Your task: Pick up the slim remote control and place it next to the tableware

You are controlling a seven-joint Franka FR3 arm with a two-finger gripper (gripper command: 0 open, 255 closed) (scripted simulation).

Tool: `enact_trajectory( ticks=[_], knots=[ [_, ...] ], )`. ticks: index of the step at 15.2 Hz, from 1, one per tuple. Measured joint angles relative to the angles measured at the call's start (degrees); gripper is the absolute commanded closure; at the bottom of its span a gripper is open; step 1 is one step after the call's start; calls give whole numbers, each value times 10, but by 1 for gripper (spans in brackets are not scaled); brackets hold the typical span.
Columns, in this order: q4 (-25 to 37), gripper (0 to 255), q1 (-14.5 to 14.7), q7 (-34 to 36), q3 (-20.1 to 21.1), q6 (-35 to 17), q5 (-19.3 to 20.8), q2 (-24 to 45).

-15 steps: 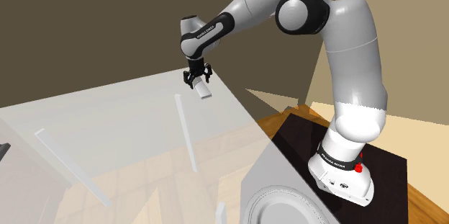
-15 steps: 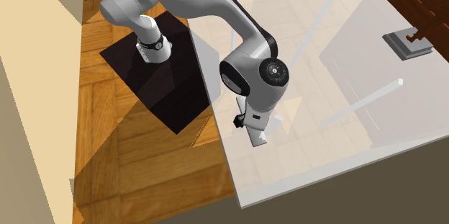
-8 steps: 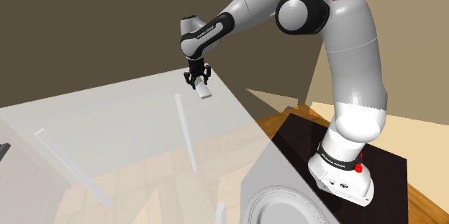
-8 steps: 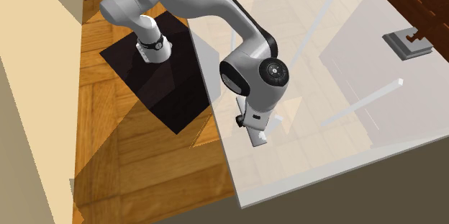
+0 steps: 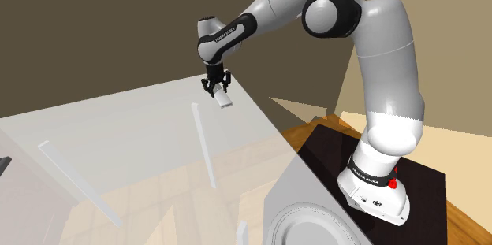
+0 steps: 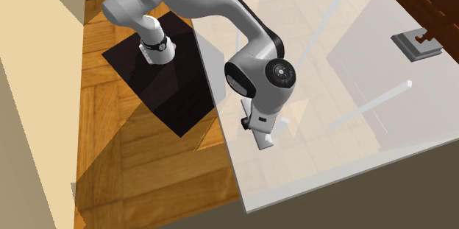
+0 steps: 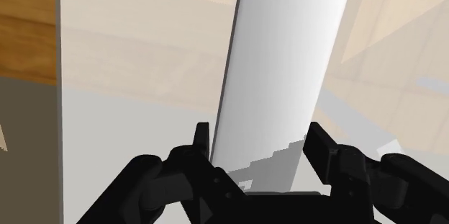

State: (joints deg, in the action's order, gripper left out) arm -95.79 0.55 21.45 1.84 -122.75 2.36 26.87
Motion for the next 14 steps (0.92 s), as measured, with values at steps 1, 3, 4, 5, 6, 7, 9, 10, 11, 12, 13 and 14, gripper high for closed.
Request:
enact_trajectory(
  ticks=[1,3,4,5,6,7,9,10,11,12,13,14],
  knots=[
    [3,255,0,0,0,5,0,-2],
    [9,255,0,0,0,17,0,-8],
    [12,255,0,-1,0,23,-1,-11],
    [15,255,0,-1,1,29,-1,-14],
    [14,255,0,-1,1,33,-1,-19],
    [18,255,-1,-2,1,39,-1,-21],
    [24,255,-1,-3,1,53,-2,-29],
    [32,255,-1,-3,1,60,-2,-29],
    [34,255,0,-2,1,66,-2,-32],
    [40,255,-1,-3,1,74,-2,-34],
    [43,255,-1,-4,1,80,-3,-37],
    [47,255,-1,-3,1,86,-3,-40]
  ],
)
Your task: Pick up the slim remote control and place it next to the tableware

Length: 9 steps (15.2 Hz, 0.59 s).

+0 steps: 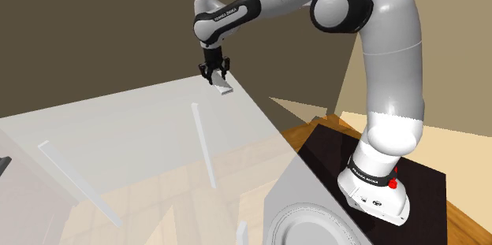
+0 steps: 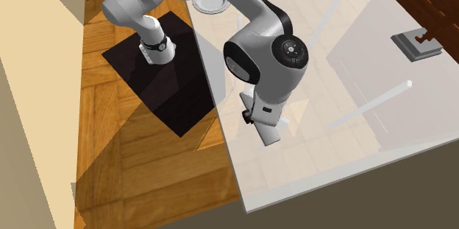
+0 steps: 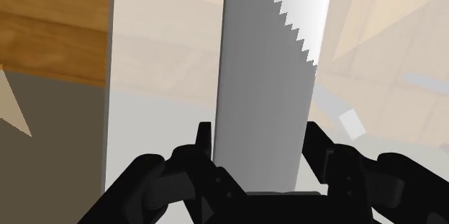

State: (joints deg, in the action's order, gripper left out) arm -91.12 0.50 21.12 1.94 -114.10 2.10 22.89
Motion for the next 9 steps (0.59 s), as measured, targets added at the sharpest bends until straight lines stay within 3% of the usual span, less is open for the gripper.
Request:
enact_trajectory(
  ticks=[3,9],
  knots=[
    [16,255,1,0,0,19,0,-3],
    [-98,255,28,44,15,-13,2,-84]
  ],
)
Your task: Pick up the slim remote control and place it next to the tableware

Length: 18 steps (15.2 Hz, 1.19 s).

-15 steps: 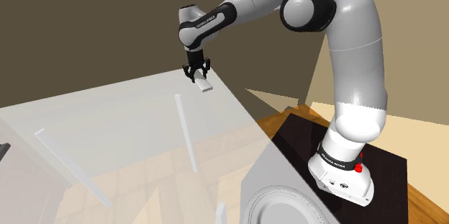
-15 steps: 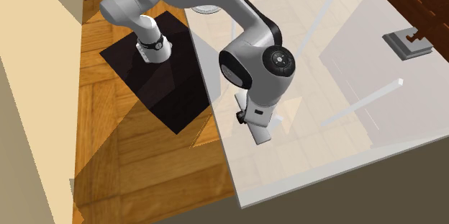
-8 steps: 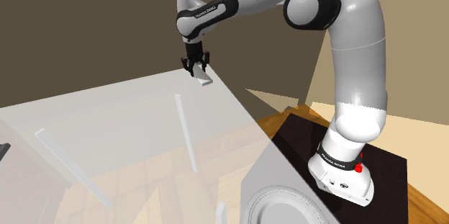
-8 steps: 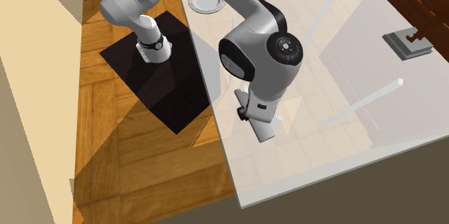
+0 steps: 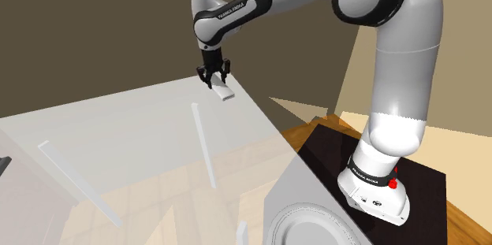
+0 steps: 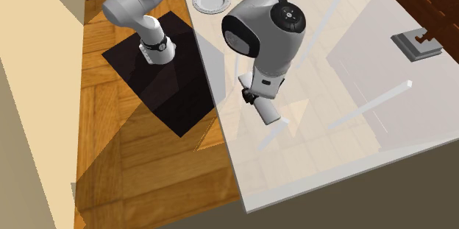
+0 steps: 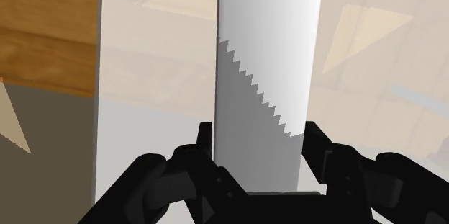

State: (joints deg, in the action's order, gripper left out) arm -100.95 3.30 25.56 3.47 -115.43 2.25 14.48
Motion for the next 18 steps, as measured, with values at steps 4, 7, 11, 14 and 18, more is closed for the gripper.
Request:
enact_trajectory(
  ticks=[4,7,11,14,18],
  knots=[
    [-72,255,24,42,17,-16,0,-55],
    [-118,255,41,72,31,-29,-2,-87],
    [-181,255,63,112,51,-45,-8,-134],
    [-211,255,83,149,71,-45,-14,-163],
    [-250,255,108,194,97,-46,-25,-202]
  ],
)
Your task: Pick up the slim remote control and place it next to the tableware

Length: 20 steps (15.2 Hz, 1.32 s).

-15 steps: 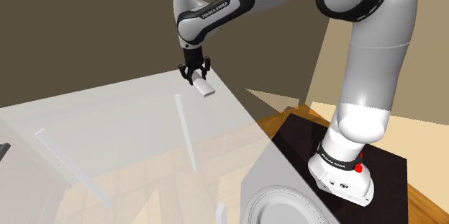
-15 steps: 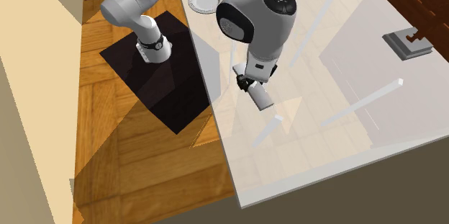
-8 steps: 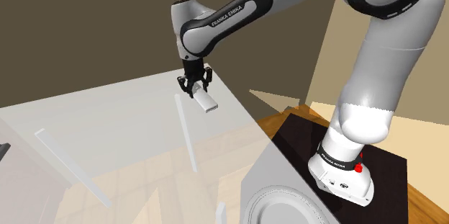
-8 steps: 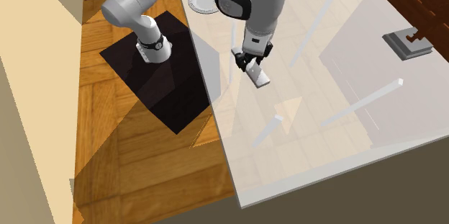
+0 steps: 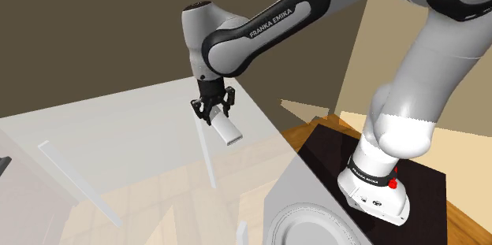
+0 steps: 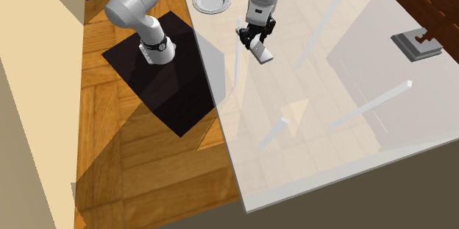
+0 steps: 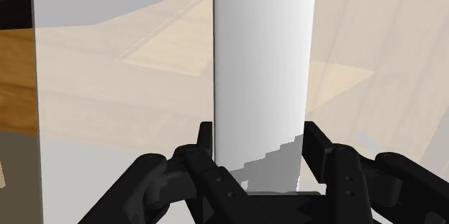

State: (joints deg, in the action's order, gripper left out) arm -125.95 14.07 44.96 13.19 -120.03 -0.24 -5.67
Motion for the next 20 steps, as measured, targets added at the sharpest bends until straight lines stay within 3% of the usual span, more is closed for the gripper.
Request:
enact_trajectory(
  ticks=[12,20],
  knots=[
    [-54,255,79,153,95,-6,-35,-52],
    [-27,255,129,275,170,3,-41,-35]
  ],
)
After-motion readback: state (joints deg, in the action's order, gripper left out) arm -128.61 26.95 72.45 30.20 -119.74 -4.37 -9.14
